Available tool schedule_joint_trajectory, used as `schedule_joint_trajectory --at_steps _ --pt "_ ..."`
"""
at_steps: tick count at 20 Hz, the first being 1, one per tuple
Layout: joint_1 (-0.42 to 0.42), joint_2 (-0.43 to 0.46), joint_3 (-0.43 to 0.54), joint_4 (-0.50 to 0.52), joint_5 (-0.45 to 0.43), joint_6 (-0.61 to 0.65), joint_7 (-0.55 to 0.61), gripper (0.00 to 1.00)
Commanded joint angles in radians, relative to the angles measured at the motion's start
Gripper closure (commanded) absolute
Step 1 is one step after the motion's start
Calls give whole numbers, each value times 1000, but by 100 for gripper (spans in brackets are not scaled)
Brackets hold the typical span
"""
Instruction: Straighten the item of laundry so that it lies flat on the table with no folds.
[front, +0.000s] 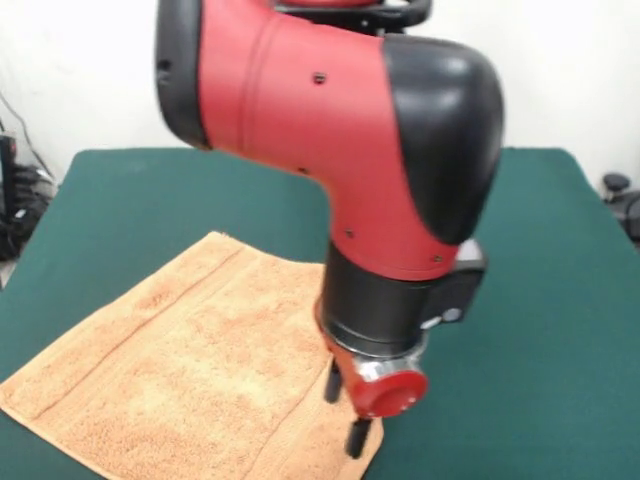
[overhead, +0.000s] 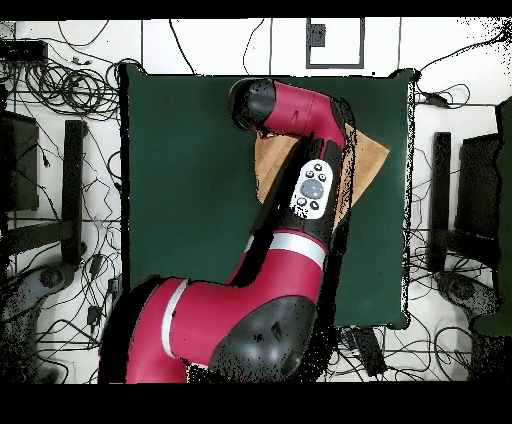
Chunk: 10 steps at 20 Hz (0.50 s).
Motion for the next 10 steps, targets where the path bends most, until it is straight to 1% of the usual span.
schedule_joint_trajectory --at_steps 1,3,5,7,10 --pt "26 112 13 21 46 43 333 0" --pt "18 144 6 -10 30 33 310 0" --pt "0 156 13 -34 12 61 248 0" --pt "-25 130 51 -18 4 92 150 0" --pt "-67 104 118 0 -1 82 -1 0"
